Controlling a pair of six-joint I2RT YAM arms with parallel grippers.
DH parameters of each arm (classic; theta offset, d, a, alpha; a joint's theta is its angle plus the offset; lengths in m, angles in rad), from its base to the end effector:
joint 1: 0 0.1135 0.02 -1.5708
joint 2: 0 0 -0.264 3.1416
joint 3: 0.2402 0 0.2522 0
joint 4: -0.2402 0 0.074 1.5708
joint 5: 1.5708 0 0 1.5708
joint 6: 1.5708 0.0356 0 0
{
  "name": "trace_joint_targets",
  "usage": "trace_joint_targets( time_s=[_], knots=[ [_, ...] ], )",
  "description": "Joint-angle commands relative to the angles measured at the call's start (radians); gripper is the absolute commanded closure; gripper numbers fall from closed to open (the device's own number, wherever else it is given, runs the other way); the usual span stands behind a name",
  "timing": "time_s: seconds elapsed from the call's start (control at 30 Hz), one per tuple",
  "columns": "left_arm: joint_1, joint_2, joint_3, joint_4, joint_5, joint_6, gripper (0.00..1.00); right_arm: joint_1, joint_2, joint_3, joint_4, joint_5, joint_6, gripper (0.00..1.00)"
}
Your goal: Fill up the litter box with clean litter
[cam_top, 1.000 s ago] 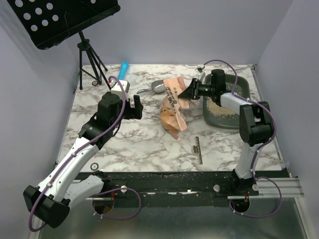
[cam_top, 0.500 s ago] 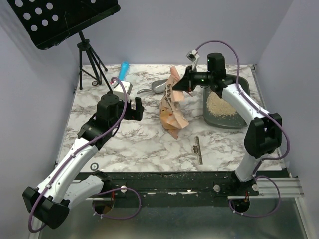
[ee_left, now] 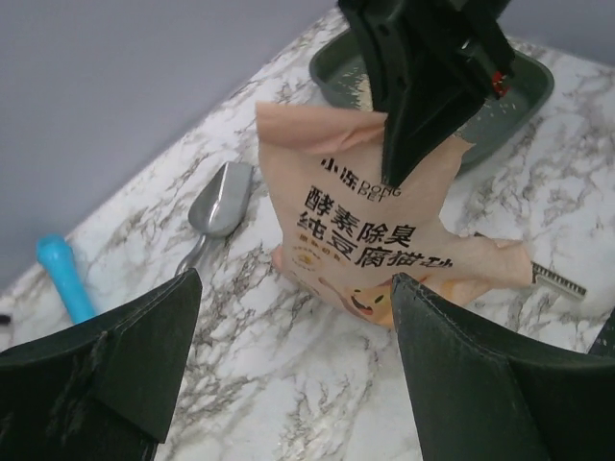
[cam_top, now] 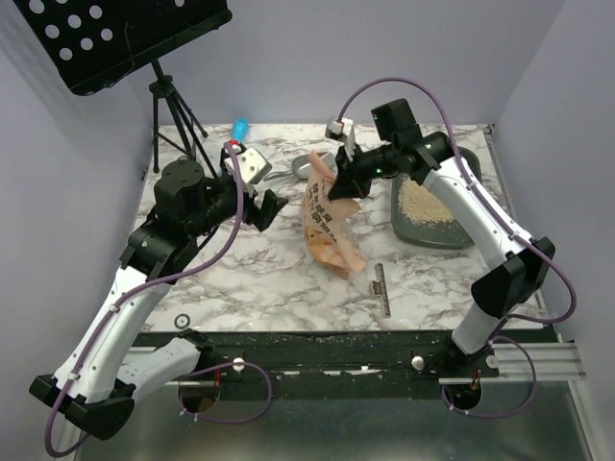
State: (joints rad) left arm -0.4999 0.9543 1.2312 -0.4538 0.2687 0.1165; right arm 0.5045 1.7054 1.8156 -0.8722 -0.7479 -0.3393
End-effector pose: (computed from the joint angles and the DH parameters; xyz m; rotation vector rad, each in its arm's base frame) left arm 0.1650 -0.1009 0.4345 0.7229 1.6149 -0.5137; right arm 0.3076 0.1975 0.3926 -1.2551 1.8814 0.9510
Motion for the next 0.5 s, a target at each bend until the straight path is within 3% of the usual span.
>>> trace_joint_targets(
  time_s=[0.0, 0.17, 0.47],
  knots=[
    [-0.006, 0.023, 0.045, -0.140, 0.315, 0.288, 0.12, 0.106, -0.076, 0.099, -0.138, -0.067, -0.226, 0.99],
    [-0.006, 0.038, 0.044, -0.126, 0.432, 0.371, 0.12, 0.195, -0.078, 0.085, -0.217, 0.001, -0.351, 0.99],
    [-0.008, 0.035, -0.047, -0.056, 0.636, 0.376, 0.11, 0.276, -0.161, -0.019, -0.240, 0.016, -0.469, 0.99]
  ],
)
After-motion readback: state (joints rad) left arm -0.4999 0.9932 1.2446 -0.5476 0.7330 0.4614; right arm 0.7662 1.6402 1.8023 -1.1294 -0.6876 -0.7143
